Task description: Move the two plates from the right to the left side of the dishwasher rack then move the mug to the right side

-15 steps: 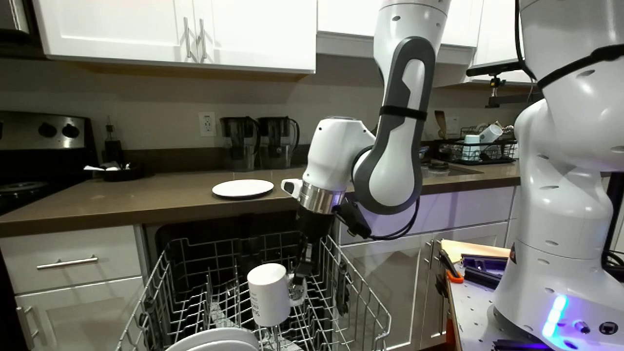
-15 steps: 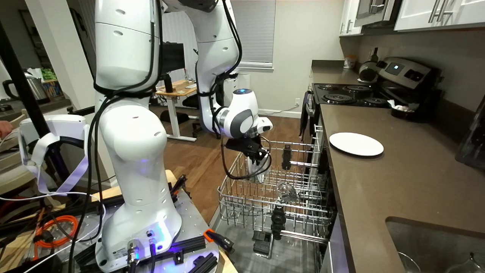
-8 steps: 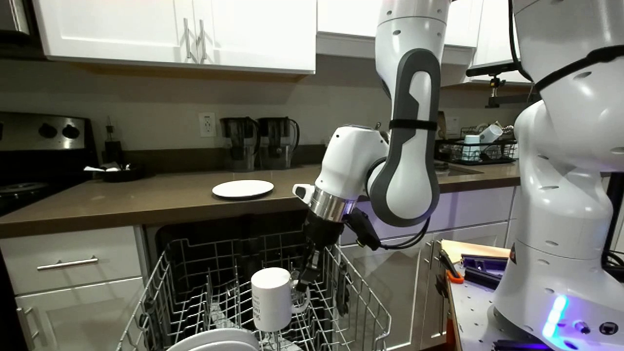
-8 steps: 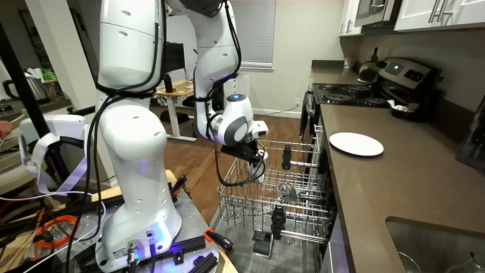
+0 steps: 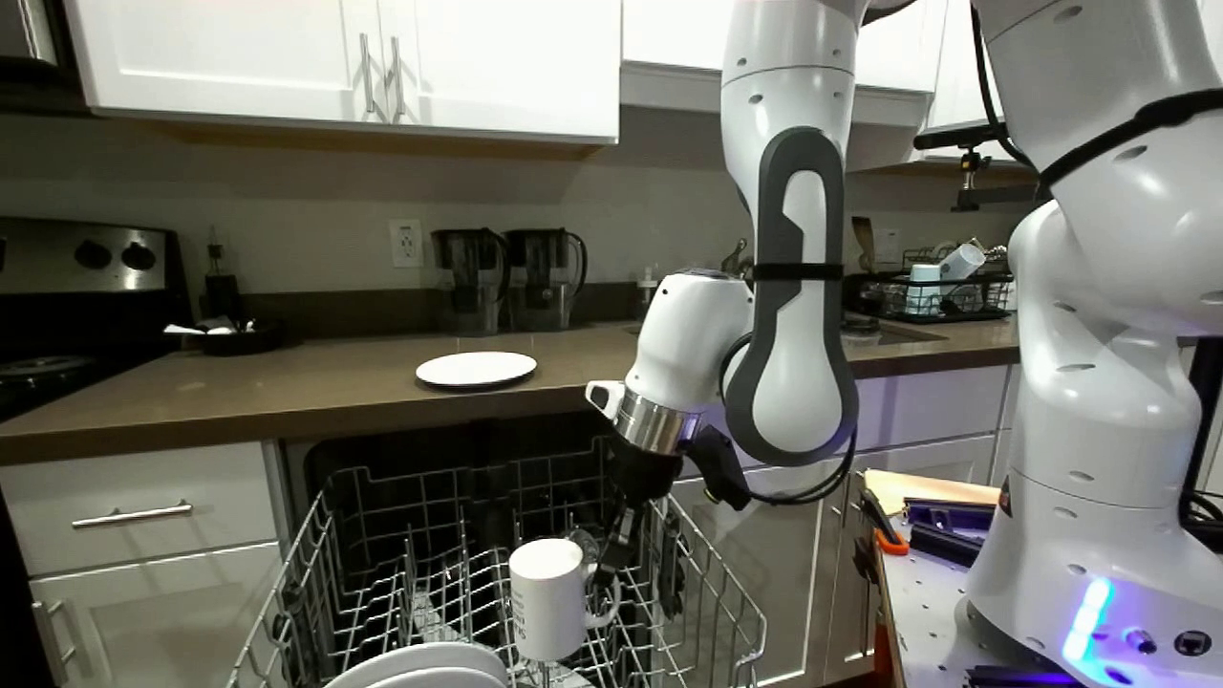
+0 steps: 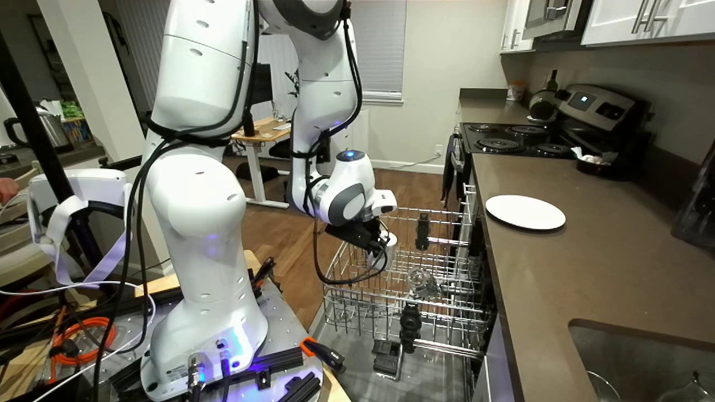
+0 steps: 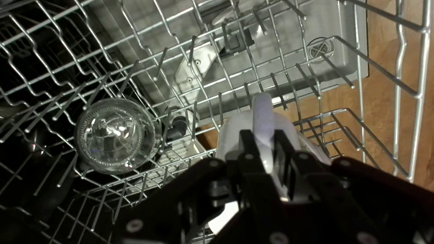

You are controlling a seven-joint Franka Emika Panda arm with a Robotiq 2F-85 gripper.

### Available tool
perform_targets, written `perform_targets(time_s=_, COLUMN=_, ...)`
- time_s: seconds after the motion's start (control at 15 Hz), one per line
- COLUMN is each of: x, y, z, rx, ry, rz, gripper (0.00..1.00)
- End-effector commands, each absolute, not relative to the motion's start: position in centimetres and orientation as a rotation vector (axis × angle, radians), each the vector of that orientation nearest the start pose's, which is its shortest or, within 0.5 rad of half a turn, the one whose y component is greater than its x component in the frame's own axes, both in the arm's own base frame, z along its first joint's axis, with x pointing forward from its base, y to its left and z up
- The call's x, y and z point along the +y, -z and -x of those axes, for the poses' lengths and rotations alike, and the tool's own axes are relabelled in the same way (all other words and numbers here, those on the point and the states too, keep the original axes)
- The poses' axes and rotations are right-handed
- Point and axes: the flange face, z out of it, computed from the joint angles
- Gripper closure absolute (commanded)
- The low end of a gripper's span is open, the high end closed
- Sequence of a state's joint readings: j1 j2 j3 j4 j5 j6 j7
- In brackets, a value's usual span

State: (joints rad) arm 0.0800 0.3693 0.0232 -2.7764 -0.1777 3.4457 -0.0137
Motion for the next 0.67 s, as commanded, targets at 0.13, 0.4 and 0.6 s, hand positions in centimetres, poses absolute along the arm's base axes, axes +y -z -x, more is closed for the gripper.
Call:
perform_targets(time_s=0.13, x=5.85, y=-13.32, z=-38.11, rx=-0.39, ry=0.485, rz=3.026, gripper=0.92)
perform_targets(time_s=0.4, x=5.65, y=-12.91, z=-37.94, rx=-0.366, ry=0.464, rz=3.031, gripper=0.92)
perform_targets(time_s=0.6, x=5.62, y=-13.01, z=-38.0, rx=-0.337, ry=0.465, rz=3.026, gripper=0.92)
